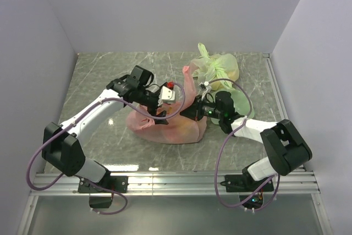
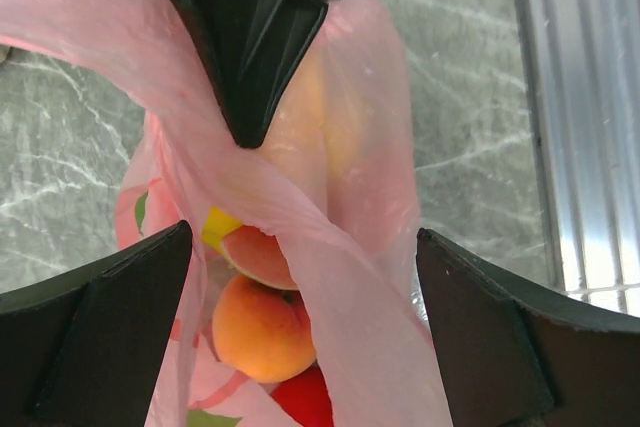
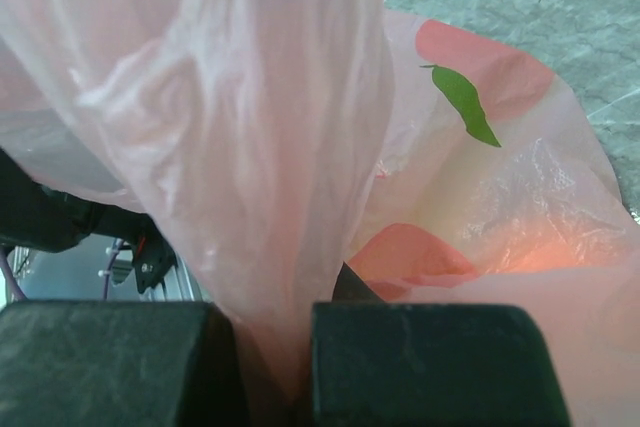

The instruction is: Place the fake fruits into the plastic bag and tie a complex knot

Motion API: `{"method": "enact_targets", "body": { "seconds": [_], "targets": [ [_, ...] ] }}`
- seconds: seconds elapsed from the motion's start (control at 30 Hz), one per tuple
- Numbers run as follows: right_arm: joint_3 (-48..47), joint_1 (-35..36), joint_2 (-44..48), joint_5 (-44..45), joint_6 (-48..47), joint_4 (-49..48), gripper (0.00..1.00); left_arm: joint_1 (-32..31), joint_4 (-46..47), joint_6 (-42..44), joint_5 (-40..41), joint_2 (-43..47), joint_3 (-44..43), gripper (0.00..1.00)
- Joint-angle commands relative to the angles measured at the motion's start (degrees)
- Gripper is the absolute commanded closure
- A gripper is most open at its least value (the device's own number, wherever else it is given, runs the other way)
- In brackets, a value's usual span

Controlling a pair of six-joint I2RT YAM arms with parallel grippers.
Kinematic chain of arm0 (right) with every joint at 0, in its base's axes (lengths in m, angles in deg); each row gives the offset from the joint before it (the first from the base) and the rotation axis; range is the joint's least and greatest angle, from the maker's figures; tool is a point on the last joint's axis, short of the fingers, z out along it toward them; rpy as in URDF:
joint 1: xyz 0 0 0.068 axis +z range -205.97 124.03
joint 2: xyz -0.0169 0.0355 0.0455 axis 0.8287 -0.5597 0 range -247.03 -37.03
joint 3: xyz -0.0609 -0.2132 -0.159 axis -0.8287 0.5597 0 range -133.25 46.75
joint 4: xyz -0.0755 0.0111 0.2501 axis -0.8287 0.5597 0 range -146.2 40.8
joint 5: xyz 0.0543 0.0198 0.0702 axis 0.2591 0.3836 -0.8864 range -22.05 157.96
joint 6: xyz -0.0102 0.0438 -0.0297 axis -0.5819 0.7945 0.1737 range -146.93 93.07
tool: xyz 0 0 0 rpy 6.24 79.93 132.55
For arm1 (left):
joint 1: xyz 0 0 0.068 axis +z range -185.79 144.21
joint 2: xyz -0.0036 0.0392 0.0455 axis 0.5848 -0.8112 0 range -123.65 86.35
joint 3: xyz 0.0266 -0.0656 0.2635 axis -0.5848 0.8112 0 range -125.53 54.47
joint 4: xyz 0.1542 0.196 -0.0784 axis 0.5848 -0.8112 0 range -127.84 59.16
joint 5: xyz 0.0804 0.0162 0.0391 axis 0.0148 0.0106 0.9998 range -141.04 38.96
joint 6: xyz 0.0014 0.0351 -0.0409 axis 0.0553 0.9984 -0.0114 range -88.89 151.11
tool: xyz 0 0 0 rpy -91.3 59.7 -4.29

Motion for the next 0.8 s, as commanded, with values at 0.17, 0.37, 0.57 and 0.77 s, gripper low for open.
{"method": "enact_targets", "body": {
  "seconds": [0.17,0.37,0.57,0.77],
  "targets": [
    [-3.02,-0.81,2.01,-3.0,-0.93,-1.04,1.0,-0.29,6.25,3.49,7.01,-1.21,2.74,0.01],
    [-3.1,-1.78,2.36,-4.5,0.73,-1.48,1.0,-0.29,5.3,8.06,10.36,-0.94,4.85,0.1],
    [-3.36,-3.01,2.8,-4.59,1.09,0.01,1.0,1.38,-9.86,9.99,2.48,-5.15,-1.2,0.76],
    [-4.94,-3.63,2.62,-3.45,3.98,4.91,1.0,3.04,-20.36,6.31,-7.55,-13.41,-5.78,0.99]
  ]
}}
